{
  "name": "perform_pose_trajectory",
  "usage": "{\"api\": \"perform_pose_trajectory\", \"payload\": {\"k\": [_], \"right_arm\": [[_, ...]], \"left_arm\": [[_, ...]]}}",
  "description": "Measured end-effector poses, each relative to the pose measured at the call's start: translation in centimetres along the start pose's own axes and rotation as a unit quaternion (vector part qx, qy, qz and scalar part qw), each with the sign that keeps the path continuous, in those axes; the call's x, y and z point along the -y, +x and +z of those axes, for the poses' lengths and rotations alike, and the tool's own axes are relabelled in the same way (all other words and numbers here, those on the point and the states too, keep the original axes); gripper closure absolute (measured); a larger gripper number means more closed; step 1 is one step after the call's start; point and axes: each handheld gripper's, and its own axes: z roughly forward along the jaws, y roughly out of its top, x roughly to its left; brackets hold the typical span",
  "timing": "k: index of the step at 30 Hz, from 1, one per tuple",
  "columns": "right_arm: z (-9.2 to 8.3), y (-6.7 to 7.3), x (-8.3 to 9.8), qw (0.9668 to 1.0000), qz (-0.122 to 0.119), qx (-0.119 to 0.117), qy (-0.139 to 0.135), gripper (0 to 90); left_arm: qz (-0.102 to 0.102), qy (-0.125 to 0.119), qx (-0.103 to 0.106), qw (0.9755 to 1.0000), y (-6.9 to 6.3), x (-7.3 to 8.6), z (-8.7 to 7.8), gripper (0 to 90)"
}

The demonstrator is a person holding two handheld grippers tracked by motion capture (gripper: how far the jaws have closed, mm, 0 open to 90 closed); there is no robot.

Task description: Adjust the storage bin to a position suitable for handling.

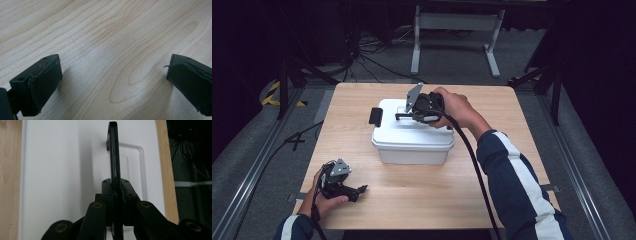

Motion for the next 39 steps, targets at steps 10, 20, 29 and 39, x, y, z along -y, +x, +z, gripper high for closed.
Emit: {"api": "perform_pose_trajectory", "payload": {"k": [10,20,29,39], "right_arm": [[-1.4,-0.4,-0.3,0.9998,0.006,0.01,-0.013,84.4],[-2.9,-0.4,0.3,0.9996,-0.001,0.017,-0.024,84.4],[-4.8,-0.5,1.8,0.9991,0.007,0.032,-0.029,84.4],[-7.5,-0.7,5.2,0.9979,0.028,0.049,-0.032,84.4]], "left_arm": [[0.0,0.0,0.0,1.0,0.0,0.0,0.0,0.5],[0.0,0.0,0.0,1.0,0.0,0.0,0.0,0.5],[0.001,0.0,0.001,1.0,0.0,0.0,0.0,0.5],[0.0,0.0,0.001,1.0,0.0,0.0,0.0,0.5]]}}
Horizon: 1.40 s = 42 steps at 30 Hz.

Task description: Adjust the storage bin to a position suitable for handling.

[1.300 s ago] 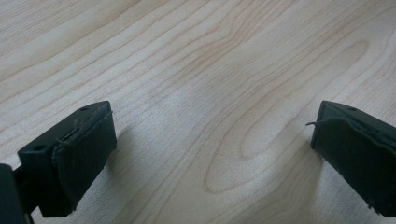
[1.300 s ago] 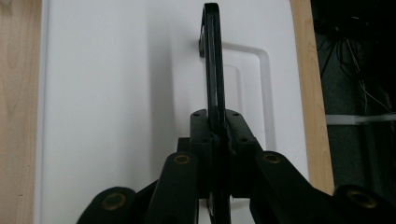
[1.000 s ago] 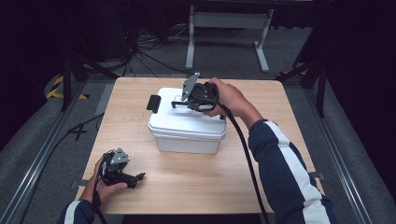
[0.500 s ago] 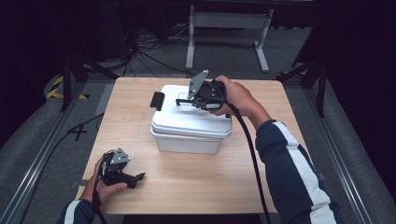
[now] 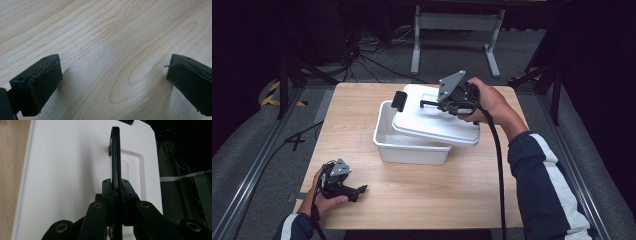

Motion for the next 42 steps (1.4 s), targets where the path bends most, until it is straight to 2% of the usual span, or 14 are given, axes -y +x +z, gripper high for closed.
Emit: {"api": "perform_pose_trajectory", "payload": {"k": [4,7,12,13,15,20,22,25,26,30,31,33,42], "right_arm": [[-0.7,-0.2,1.2,0.9999,0.009,0.003,0.003,84.3],[-1.8,-0.6,2.7,0.9997,0.018,0.016,0.007,84.4],[-3.5,-0.8,5.3,0.9991,0.035,0.025,0.007,84.4],[-3.5,-0.8,5.3,0.9991,0.035,0.025,0.007,84.4],[-4.3,-1.0,7.1,0.9983,0.049,0.031,0.006,84.3],[-5.7,-1.2,9.9,0.9964,0.073,0.043,0.008,84.4],[-6.2,-1.2,11.1,0.9953,0.084,0.048,0.008,84.3],[-6.5,-1.2,12.5,0.9937,0.099,0.053,0.01,84.4],[-6.5,-1.2,12.5,0.9937,0.099,0.053,0.01,84.4],[-6.7,-1.1,14.4,0.9918,0.116,0.054,0.012,84.3],[-6.7,-1.0,15.1,0.9904,0.126,0.056,0.014,84.4],[-6.6,-1.0,15.6,0.9898,0.13,0.055,0.015,84.4],[-5.2,-0.6,18.3,0.9865,0.155,0.046,0.025,84.3]], "left_arm": [[0.0,0.0,0.0,1.0,0.0,0.0,0.0,0.6],[-0.001,-0.004,-0.001,1.0,0.0,0.0,0.1,0.5],[0.002,-0.002,-0.001,1.0,0.1,0.0,0.1,0.4],[0.002,-0.002,-0.001,1.0,0.1,0.0,0.1,0.3],[0.004,-0.001,0.0,1.0,0.1,0.0,0.0,0.3],[0.0,-0.001,0.002,1.0,0.1,0.0,0.1,0.2],[0.007,-0.001,0.0,1.0,0.2,-0.1,0.0,0.2],[0.001,0.002,0.006,1.0,0.1,-0.1,0.1,0.2],[0.001,0.002,0.006,1.0,0.1,-0.1,0.1,0.2],[0.003,0.002,0.004,1.0,0.1,-0.1,0.1,0.2],[0.004,0.002,0.004,1.0,0.1,-0.1,0.1,0.2],[0.006,0.002,0.003,1.0,0.2,-0.1,0.1,0.2],[0.009,0.002,0.003,1.0,0.2,-0.1,0.1,0.2]]}}
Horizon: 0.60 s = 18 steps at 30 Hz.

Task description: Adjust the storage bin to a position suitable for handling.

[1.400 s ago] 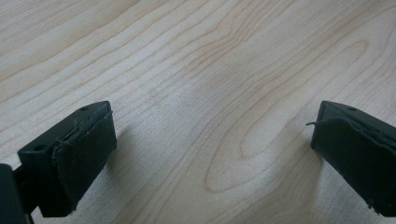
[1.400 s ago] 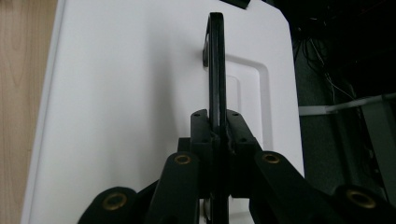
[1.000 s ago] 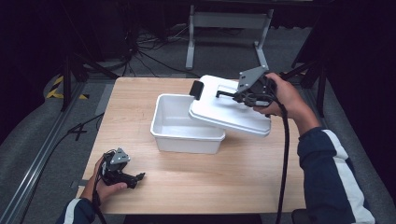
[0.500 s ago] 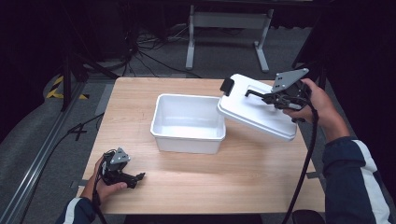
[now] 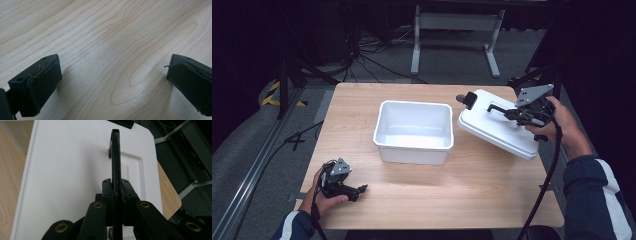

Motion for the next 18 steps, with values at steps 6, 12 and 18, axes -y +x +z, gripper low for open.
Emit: {"api": "perform_pose_trajectory", "payload": {"k": [6,12,18], "right_arm": [[1.3,-0.3,1.2,0.9998,0.015,-0.007,0.009,84.3],[3.2,-0.3,2.2,0.9994,0.024,-0.011,0.02,84.4],[6.0,-0.1,3.5,0.9984,0.032,-0.022,0.042,84.4]], "left_arm": [[-0.001,0.0,0.0,1.0,0.0,0.0,0.0,0.2],[0.0,-0.001,0.0,1.0,0.0,0.0,0.0,0.2],[0.002,-0.001,-0.001,1.0,0.0,0.0,0.0,0.2]]}}
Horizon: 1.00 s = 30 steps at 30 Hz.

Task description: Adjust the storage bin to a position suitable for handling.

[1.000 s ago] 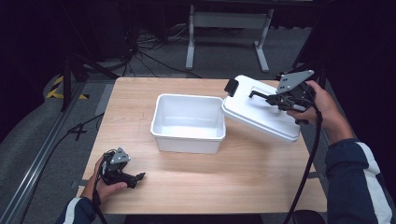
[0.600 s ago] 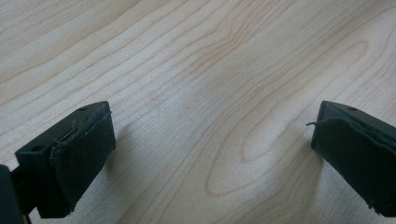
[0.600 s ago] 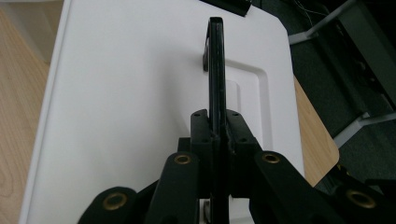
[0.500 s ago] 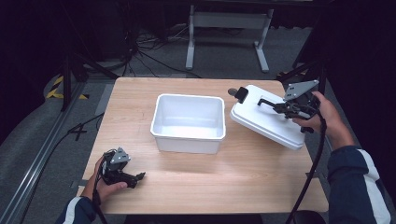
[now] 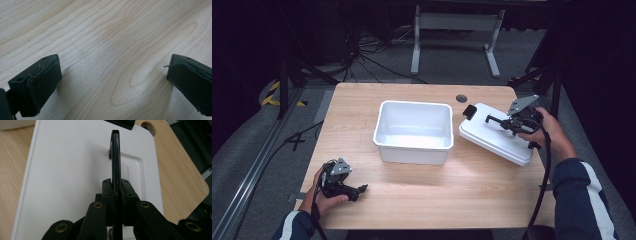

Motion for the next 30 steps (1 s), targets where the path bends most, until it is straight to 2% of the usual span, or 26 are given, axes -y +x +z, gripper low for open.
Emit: {"api": "perform_pose_trajectory", "payload": {"k": [5,16,27,30], "right_arm": [[1.6,0.0,0.5,0.9999,0.008,-0.009,0.005,84.4],[4.0,0.2,1.3,0.9996,0.02,-0.016,0.006,84.3],[5.8,0.6,2.1,0.9991,0.028,-0.029,0.013,83.9],[5.8,0.6,2.3,0.999,0.034,-0.028,0.007,83.8]], "left_arm": [[0.0,0.0,0.0,1.0,0.0,0.0,0.0,0.2],[0.0,0.0,0.0,1.0,0.0,0.0,0.0,0.2],[0.0,0.0,0.0,1.0,0.0,0.0,0.0,0.2],[0.0,0.0,0.0,1.0,0.0,0.0,0.0,0.2]]}}
